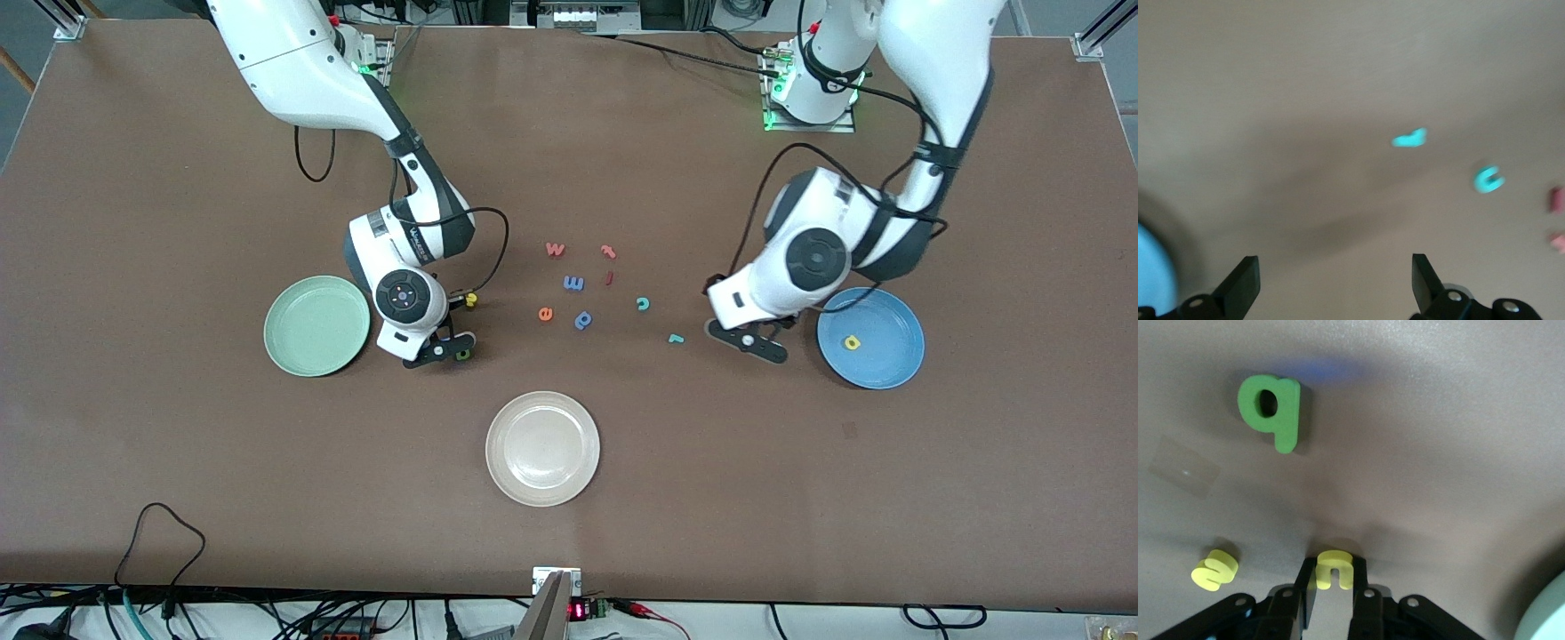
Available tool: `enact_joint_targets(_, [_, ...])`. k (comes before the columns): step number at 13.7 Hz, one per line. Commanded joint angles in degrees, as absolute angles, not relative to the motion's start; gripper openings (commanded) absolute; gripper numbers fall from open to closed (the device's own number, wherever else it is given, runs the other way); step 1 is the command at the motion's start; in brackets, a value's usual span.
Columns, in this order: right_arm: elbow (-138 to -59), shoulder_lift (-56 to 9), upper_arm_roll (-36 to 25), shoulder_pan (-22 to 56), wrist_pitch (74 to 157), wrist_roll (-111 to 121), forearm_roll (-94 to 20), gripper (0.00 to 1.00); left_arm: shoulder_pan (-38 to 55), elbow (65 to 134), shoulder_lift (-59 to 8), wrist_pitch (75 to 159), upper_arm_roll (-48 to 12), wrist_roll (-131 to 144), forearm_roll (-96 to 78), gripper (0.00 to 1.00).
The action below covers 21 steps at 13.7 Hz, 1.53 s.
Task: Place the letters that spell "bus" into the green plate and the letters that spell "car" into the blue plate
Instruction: 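Place the yellow n on the green plate while the left gripper reaches the c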
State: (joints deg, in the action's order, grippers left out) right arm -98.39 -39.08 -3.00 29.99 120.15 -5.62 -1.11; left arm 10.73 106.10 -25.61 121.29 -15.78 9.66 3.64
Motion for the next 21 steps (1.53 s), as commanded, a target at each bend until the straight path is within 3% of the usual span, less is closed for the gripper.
enact_joint_targets(1, [-99.0,-38.3,-3.4,29.6,120.2,-5.7,-1.5,0.08,17.7,100.8,-30.9,122.4,-15.3,24.6,3.6,1.00])
enact_joint_targets(3, [-98.9,-33.3,-3.8,27.8,117.4,-5.8,-1.5,0.08,20.2,101.6,-34.0,128.8,-15.3,32.7,3.7,1.00])
enact_joint_targets(5, [-98.9,-28.8,-5.5,25.6,115.1,-6.0,-1.2,0.08,22.1,101.4,-35.8,130.1,-14.9,36.9,4.3,1.00])
enact_joint_targets(7, [-98.9,-26.8,-6.8,21.4,114.2,-4.1,-1.1,0.08,22.1,101.7,-37.7,133.1,-14.9,37.4,4.4,0.87])
enact_joint_targets(8, [-99.3,-26.6,-6.8,19.4,113.8,-2.6,-1.1,0.08,22.4,101.7,-37.9,133.2,-14.9,38.3,4.4,0.82])
enact_joint_targets(10, [-100.6,-27.3,-6.8,14.8,114.3,0.6,-0.9,0.08,22.4,101.7,-38.1,133.2,-14.9,38.5,4.4,0.64])
enact_joint_targets(13, [-105.0,-27.5,-6.8,13.6,116.7,1.2,-1.3,0.09,22.1,101.6,-38.3,134.1,-14.8,38.5,6.1,0.62])
enact_joint_targets(16, [-111.8,-27.5,-6.8,13.1,125.6,1.1,-1.3,0.10,22.6,101.7,-40.1,135.7,-14.9,38.8,6.1,0.59])
enact_joint_targets(18, [-112.8,-28.0,-6.8,13.0,127.4,1.1,-1.3,0.12,22.6,101.9,-40.4,135.7,-14.9,38.7,6.2,0.50])
enact_joint_targets(19, [-112.8,-28.9,-6.8,12.7,127.5,0.7,-1.4,0.37,22.7,101.9,-40.3,135.7,-14.8,38.6,6.2,0.35])
enact_joint_targets(20, [-112.2,-28.6,-6.8,12.4,126.7,0.3,-1.5,0.99,22.7,101.9,-40.2,135.5,-14.8,38.3,6.2,0.24])
enact_joint_targets(21, [-111.3,-27.3,-6.6,12.6,125.6,0.8,-1.5,1.00,22.4,101.9,-39.8,135.1,-14.8,38.1,6.2,0.16])
